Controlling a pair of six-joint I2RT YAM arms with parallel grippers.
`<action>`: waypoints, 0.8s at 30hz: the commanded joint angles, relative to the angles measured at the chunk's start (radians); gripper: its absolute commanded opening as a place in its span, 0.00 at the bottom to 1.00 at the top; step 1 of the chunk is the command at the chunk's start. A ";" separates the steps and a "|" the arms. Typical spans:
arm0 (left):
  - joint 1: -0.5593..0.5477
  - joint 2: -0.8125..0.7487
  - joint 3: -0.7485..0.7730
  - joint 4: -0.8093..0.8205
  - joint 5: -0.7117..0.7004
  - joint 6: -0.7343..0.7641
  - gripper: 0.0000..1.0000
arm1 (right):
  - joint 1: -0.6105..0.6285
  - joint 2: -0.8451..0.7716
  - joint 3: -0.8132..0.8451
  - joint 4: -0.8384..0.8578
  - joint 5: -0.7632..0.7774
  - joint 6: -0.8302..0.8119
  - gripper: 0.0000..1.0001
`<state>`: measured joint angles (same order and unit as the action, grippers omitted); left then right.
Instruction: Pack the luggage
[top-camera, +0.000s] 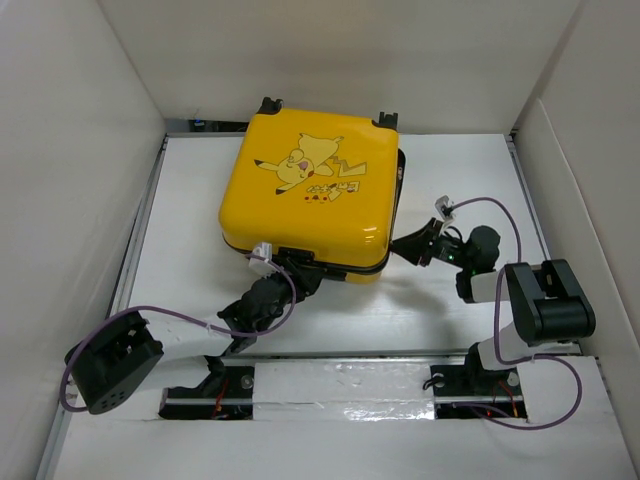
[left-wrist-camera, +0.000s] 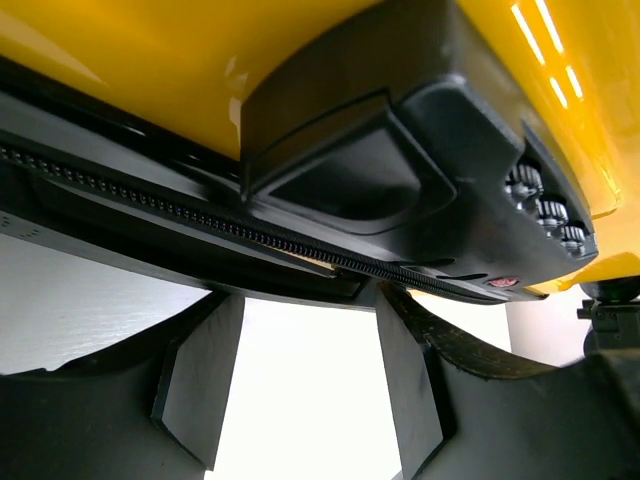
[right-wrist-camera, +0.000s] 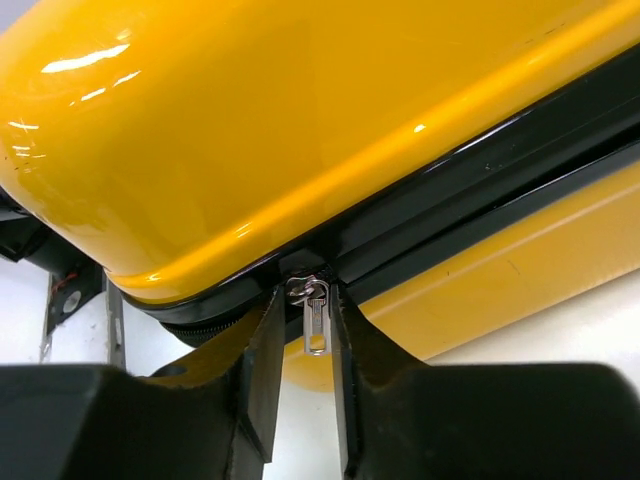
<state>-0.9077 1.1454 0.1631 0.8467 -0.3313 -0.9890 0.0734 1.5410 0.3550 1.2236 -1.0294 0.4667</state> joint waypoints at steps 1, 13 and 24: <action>0.007 0.002 -0.004 0.071 0.006 0.013 0.51 | 0.029 0.011 -0.017 0.178 -0.017 0.033 0.25; 0.007 0.028 0.004 0.097 0.009 0.016 0.42 | 0.062 0.019 -0.083 0.178 0.019 0.023 0.36; 0.007 0.008 0.000 0.091 0.009 0.021 0.40 | 0.052 0.021 -0.126 0.232 0.037 0.059 0.00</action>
<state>-0.9070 1.1694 0.1631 0.8635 -0.3218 -0.9882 0.0986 1.5402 0.2626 1.3632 -0.9649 0.5240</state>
